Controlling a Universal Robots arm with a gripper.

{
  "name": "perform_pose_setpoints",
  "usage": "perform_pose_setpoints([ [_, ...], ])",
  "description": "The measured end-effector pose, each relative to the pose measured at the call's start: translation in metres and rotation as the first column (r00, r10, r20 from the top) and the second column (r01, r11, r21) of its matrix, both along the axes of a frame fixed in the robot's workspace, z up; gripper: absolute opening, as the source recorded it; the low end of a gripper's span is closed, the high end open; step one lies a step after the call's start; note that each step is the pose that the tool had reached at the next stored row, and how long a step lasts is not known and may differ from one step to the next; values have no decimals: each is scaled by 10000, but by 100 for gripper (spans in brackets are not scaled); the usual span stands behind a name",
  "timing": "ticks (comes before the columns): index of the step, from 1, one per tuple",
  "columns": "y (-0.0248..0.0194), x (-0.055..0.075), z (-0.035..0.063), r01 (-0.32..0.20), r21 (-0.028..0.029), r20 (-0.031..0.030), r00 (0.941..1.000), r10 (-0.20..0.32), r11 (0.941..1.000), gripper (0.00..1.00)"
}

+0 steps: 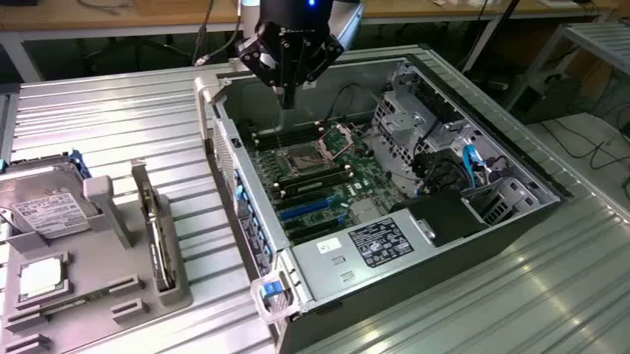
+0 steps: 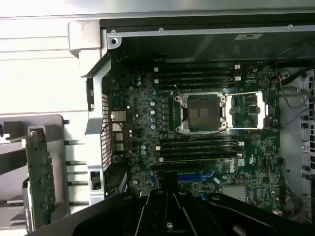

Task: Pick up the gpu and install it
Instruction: 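Reach for the gpu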

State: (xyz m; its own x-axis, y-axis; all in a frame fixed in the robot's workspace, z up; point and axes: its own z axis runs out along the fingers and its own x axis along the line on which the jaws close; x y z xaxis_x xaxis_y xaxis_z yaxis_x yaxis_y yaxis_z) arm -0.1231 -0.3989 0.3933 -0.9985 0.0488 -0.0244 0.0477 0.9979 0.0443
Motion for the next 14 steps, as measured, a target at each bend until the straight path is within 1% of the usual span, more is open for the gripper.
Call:
perform_pose_setpoints([
  [4, 0, -14, 0, 1, 1, 0, 10000, -1, 10000, 11],
  [6, 0, -42, 0, 0, 0, 0, 10000, 0, 10000, 11],
  [14, 0, -270, 0, 0, 0, 0, 10000, 0, 10000, 11],
])
